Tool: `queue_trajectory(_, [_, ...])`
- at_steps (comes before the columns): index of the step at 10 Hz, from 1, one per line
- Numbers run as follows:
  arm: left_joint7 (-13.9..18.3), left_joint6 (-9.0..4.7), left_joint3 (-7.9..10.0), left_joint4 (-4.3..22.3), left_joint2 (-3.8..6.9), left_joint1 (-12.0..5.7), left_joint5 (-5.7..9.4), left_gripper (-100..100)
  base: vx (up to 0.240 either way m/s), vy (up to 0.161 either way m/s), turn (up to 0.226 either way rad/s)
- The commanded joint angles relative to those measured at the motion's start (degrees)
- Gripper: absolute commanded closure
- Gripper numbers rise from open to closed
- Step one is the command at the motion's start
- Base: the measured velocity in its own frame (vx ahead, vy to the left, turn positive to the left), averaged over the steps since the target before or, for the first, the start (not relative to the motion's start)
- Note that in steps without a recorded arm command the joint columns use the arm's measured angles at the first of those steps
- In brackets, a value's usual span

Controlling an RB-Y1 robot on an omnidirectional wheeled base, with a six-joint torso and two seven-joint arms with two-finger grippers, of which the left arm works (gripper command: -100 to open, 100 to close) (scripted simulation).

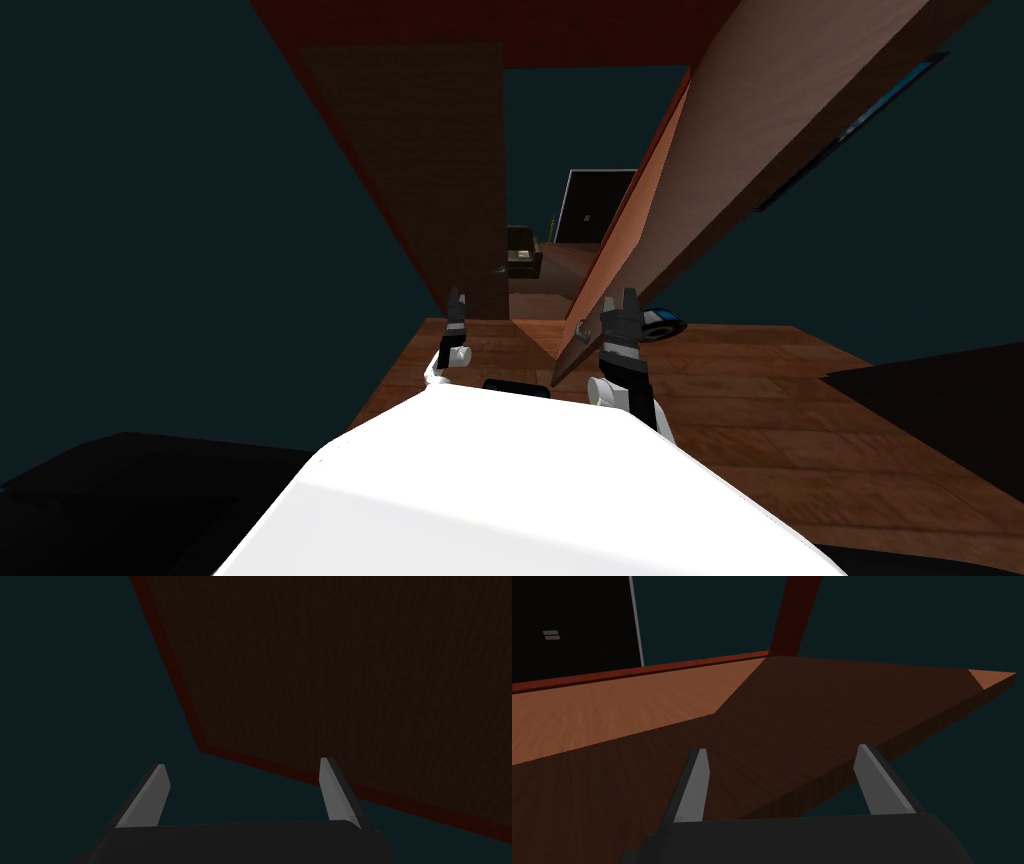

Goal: Pull the door open

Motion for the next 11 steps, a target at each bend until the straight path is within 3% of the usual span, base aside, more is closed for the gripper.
queue_trajectory(1, [-0.1, -0.62, 0.13, 2.9, 0.19, -1.38, 0.66, -100, 0.084, 0.042, -0.031])
queue_trajectory(6, [-0.5, -1.48, 0.22, 9.4, 0.22, -3.69, 1.8, -100, 0.068, 0.03, -0.018])
queue_trajectory(11, [-1.2, -2.91, 0.37, 18.5, 0.01, -7.5, 3.69, -100, 0.084, 0.035, -0.031])
